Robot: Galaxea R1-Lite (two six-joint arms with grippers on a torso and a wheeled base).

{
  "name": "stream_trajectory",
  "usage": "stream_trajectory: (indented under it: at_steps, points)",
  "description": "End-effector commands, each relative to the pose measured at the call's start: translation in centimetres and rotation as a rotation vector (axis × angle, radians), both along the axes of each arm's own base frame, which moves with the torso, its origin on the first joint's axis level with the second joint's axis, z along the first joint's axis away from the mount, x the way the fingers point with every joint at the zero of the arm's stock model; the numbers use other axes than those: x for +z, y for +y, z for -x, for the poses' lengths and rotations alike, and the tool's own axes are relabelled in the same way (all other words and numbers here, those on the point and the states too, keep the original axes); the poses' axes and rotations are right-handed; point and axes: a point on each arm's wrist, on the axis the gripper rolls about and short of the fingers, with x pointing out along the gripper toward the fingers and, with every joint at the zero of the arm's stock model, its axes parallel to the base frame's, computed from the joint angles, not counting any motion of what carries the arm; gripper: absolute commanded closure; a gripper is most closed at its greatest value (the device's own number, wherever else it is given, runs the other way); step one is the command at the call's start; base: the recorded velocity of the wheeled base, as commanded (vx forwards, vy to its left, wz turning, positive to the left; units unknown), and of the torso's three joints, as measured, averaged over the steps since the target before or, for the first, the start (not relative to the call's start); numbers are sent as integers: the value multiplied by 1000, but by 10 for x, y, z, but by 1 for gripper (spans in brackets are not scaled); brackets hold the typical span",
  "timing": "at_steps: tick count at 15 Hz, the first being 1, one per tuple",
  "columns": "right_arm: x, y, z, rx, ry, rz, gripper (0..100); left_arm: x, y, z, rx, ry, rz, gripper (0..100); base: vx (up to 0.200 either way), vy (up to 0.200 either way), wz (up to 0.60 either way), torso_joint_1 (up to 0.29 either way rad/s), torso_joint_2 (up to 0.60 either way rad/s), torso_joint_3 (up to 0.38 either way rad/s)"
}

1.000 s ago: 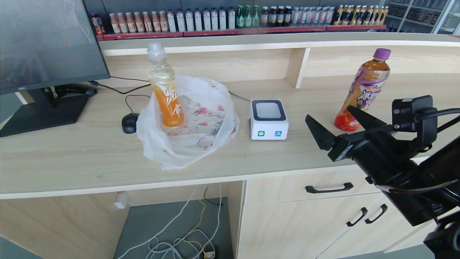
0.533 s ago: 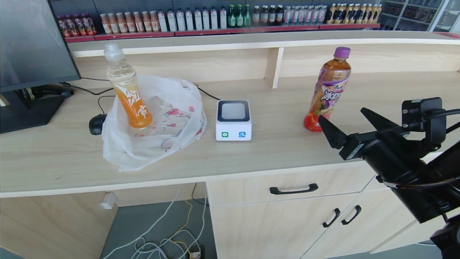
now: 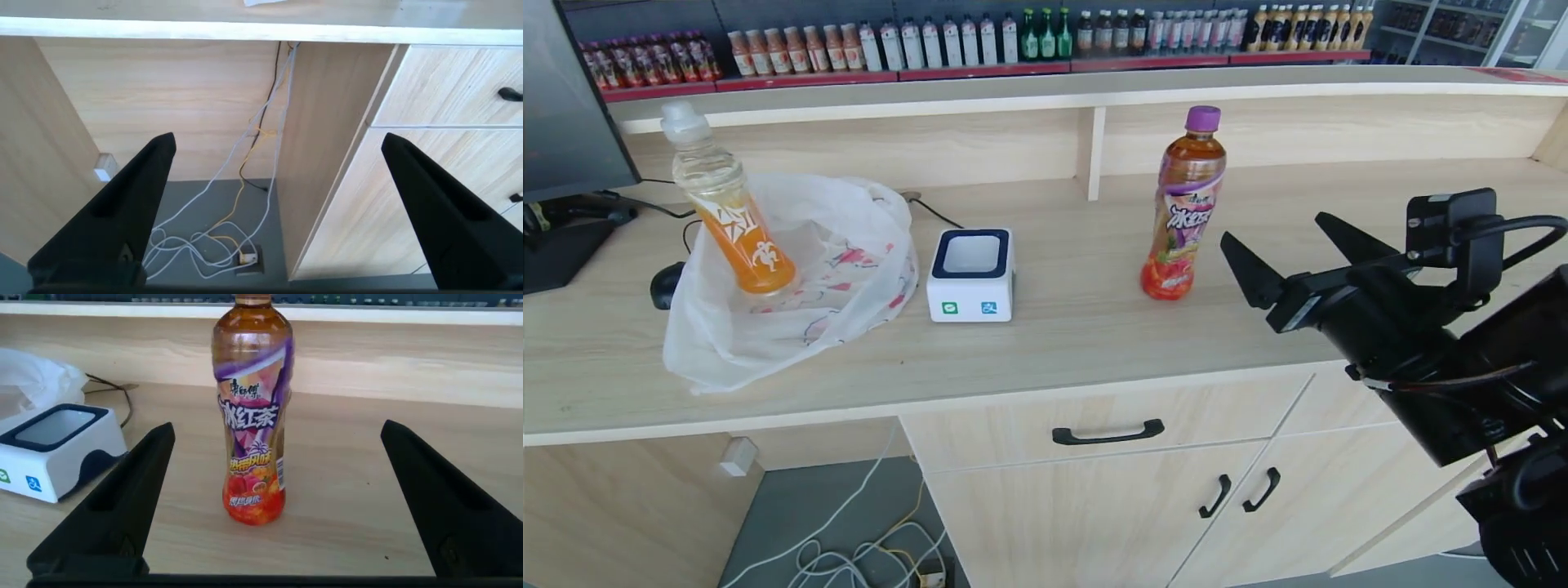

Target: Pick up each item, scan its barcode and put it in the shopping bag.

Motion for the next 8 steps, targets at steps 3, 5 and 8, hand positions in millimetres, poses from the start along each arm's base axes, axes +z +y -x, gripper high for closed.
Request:
stream_trajectory:
  at_steps: [3,5,8]
  points:
    - [-22,37,-14,86,56,34,0,0,0,0,0,1,0,0,0,0,0,0,0,0]
    - [-33,42,-22,89,82,47,0,0,0,0,0,3,0,0,0,0,0,0,0,0]
    - [-32,43,-48,57,53,30,0,0,0,0,0,1,0,0,0,0,0,0,0,0]
